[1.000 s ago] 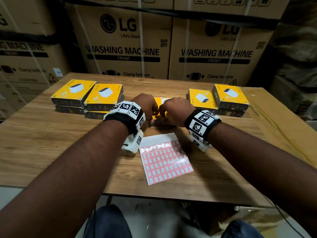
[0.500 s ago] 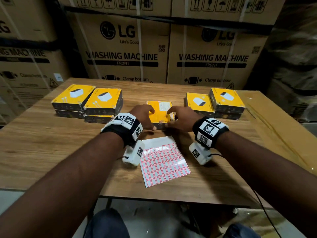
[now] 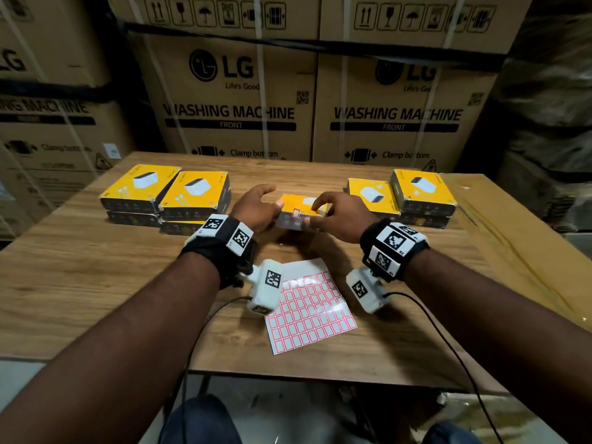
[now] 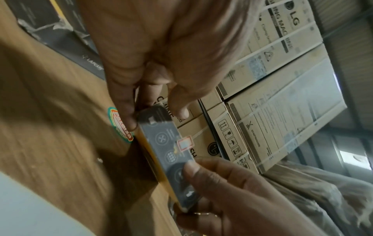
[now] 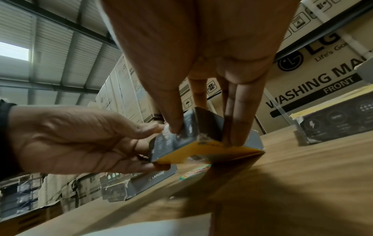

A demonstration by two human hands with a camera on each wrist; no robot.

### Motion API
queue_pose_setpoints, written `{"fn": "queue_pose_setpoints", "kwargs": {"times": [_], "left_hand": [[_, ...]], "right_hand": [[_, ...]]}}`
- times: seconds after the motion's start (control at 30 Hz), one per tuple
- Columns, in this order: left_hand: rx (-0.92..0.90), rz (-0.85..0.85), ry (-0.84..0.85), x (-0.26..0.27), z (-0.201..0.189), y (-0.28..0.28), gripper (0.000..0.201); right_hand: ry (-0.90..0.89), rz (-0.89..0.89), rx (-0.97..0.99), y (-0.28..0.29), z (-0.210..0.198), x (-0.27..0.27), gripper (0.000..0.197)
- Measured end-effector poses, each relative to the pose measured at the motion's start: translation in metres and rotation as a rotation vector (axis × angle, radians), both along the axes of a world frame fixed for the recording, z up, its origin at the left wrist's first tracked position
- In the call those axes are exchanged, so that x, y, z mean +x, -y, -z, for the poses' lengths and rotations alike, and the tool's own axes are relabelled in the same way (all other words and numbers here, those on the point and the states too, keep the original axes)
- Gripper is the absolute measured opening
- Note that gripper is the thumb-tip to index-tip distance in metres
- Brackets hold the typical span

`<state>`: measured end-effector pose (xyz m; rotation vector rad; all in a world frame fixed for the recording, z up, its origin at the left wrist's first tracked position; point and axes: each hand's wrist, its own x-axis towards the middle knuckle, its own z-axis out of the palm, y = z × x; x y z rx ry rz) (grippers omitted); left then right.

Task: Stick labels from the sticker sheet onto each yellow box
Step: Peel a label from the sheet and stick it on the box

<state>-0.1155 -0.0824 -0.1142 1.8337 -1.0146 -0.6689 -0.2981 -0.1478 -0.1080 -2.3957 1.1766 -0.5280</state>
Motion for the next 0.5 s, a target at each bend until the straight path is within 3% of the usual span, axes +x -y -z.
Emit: {"fn": "queue_pose_setpoints", "kwargs": {"times": [0.13,0.2,0.37,0.5], "left_hand": [[-0.071,-0.022,-0.320,-0.005,-0.004,-0.003,0.022],[-0.080,-0.046,-0.392,-0.010,-0.005,-0.001,0.009],[-0.052,-0.048,-0.329,-0.020,-0.003,0.001,0.017],[-0.088,-0.082,-0.220,-0.023,-0.003,0.000,0.012]], "right_hand": [[0.042,0.024,0.034,0.001,0.002,-0.002,0.032],[0.066,0.016,0.048,0.001,0.001,-0.001,0.030],[0.047,-0.017,-0.054,0.003,-0.003,0.001,0.032],[0.104,-0.085,-0.120,-0.003,-0.011,0.002,0.022]]}}
